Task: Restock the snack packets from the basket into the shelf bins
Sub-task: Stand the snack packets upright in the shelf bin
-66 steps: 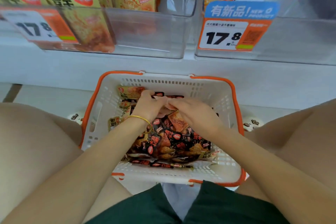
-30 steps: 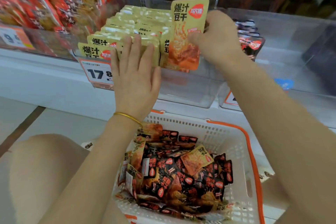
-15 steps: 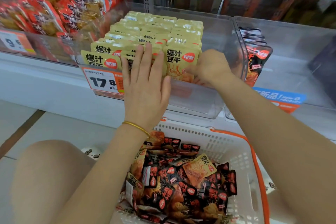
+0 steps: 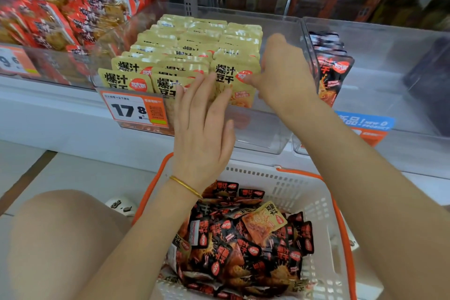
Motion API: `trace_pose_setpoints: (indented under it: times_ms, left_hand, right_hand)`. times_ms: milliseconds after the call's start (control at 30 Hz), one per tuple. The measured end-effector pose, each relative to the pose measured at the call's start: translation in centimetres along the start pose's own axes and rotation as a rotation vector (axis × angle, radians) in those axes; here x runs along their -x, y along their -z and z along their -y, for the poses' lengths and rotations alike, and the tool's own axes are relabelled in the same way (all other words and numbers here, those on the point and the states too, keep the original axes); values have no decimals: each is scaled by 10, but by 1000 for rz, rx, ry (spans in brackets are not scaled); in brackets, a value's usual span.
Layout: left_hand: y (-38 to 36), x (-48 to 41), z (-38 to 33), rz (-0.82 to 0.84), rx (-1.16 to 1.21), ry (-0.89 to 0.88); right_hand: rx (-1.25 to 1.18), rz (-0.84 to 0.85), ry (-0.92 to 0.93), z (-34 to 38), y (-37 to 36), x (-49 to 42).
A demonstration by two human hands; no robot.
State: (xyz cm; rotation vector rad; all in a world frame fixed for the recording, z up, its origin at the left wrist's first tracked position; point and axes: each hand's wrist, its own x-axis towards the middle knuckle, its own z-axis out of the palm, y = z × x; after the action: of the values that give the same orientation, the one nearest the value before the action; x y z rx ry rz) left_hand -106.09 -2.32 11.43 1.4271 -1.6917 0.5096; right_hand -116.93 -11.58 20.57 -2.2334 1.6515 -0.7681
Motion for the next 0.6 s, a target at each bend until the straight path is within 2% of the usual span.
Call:
trace_pose_setpoints:
  times_ms: [133,167,233,333,467,533,600]
  left_hand:
    - [5,17,-13,14,45,-13]
    - [6,23,-17,28,51,-9]
    - [8,35,-25,79,59,-6]
    - [4,55,-35,242,103,-9]
    - [-18,77,-38,509,116,-14]
    - [-29,85,-36,619,98,-8]
    - [-38,92,-33,707,78,-1]
  right_hand:
    - [-167,-97,149,0,31,57]
    - [-235,-59,149,-6,36,74]
    - [-339,119,81,-28,35,103]
    - [-287,432,-101,-86,1,127]
    - [-211,686,-434,-184,-90,140]
    - [-279,790,-628,-214,-130,150]
    - [-464,840,-882,-228,-158,165]
